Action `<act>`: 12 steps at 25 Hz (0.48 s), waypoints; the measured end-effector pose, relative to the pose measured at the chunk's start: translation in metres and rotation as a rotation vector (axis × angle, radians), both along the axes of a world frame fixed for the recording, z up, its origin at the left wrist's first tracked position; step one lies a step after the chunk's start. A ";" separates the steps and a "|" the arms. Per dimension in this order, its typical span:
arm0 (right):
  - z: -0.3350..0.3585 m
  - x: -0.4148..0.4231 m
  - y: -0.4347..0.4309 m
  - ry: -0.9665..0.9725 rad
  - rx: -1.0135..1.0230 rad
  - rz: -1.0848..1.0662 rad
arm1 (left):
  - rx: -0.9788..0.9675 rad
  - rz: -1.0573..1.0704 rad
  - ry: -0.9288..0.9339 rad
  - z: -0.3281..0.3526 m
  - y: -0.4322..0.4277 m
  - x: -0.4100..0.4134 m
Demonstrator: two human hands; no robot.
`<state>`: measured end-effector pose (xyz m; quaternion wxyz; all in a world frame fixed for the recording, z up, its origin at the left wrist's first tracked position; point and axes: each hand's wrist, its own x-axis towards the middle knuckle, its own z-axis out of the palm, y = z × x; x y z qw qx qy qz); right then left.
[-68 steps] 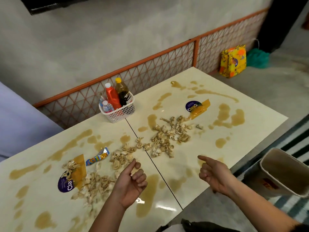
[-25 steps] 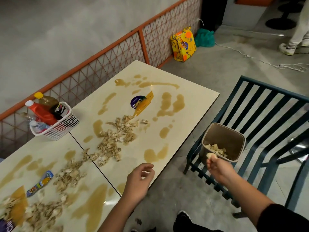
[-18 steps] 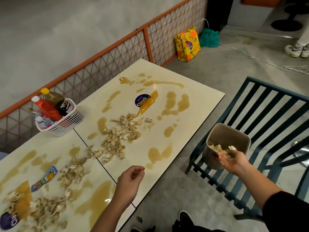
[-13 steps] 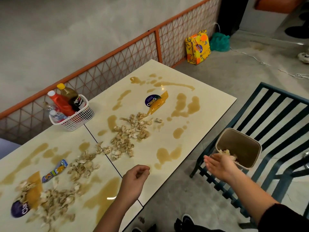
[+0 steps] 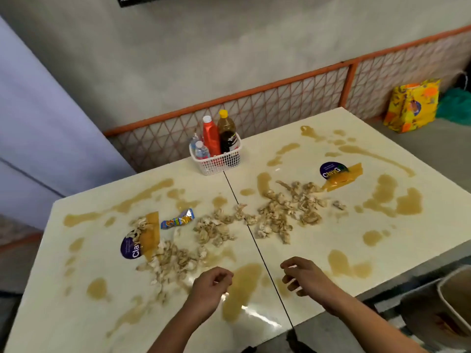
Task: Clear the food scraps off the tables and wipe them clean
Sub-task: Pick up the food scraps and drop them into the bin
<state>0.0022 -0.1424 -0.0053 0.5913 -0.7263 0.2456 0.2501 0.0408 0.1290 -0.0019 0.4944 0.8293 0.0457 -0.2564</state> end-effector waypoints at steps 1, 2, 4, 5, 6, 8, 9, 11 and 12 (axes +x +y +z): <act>0.000 0.009 0.020 -0.008 -0.030 0.083 | 0.009 0.047 0.011 -0.005 0.023 -0.001; -0.001 0.017 0.038 -0.018 -0.066 0.163 | 0.018 0.091 0.026 -0.011 0.045 -0.001; -0.006 0.031 0.070 -0.038 -0.162 0.308 | 0.028 0.156 0.057 -0.023 0.083 -0.003; -0.008 0.038 0.085 -0.051 -0.217 0.382 | 0.035 0.179 0.074 -0.030 0.100 -0.004; -0.011 0.046 0.100 -0.064 -0.272 0.454 | 0.042 0.198 0.084 -0.035 0.115 -0.006; -0.013 0.059 0.124 -0.085 -0.365 0.567 | 0.046 0.225 0.083 -0.044 0.135 -0.007; -0.016 0.066 0.137 -0.093 -0.400 0.614 | 0.046 0.230 0.086 -0.049 0.146 -0.007; -0.021 0.078 0.163 -0.105 -0.457 0.690 | 0.052 0.212 0.094 -0.055 0.163 -0.005; -0.023 0.083 0.174 -0.114 -0.488 0.732 | 0.062 0.197 0.095 -0.059 0.170 -0.003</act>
